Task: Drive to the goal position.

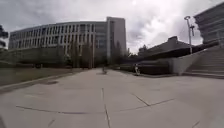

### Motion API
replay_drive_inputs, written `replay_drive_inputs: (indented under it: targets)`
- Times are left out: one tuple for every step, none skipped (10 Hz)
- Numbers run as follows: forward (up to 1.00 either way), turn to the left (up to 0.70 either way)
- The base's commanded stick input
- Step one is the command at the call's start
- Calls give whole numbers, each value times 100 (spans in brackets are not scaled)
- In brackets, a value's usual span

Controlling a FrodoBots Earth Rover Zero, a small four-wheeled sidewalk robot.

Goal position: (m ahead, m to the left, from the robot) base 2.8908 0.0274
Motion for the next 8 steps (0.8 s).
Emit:
replay_drive_inputs:
  targets:
    - [100, 0]
    - [100, 0]
    - [100, 0]
    - [100, 0]
    - [100, 0]
    - [100, 0]
    - [100, 0]
    - [100, 0]
